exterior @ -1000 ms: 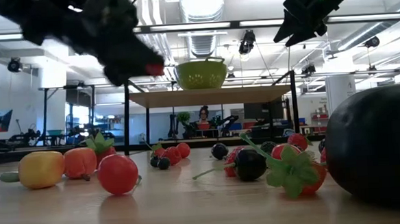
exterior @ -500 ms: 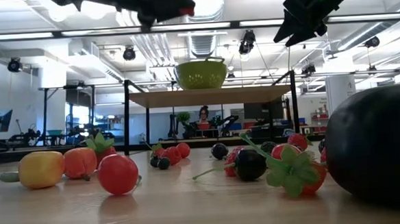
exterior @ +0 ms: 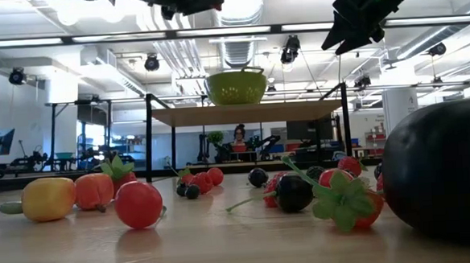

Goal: Pick & Place Fruit
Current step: Put the strawberry into the green colander on the shelf

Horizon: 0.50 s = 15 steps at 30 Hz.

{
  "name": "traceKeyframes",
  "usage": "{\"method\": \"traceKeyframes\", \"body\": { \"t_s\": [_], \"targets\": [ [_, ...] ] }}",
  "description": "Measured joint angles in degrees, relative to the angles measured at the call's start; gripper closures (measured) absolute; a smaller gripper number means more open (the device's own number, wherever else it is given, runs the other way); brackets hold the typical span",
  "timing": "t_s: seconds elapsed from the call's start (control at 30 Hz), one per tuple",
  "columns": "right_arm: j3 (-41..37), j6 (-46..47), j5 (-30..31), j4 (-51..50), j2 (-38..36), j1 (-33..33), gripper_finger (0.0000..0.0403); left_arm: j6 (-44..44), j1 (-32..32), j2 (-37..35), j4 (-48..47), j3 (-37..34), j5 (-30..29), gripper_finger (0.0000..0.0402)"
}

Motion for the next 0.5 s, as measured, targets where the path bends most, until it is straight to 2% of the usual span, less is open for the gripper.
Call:
{"method": "traceKeyframes", "body": {
  "t_s": [0.23,0.5],
  "targets": [
    [0.0,0.1,0.0,0.0,0.0,0.0,0.0039,-0.6,6.7,1.5,-1.4,-0.1,0.1,0.0239],
    [0.0,0.4,0.0,0.0,0.0,0.0,0.0039,-1.0,8.4,7.9,-4.3,-0.1,0.5,0.0239]
  ]
}}
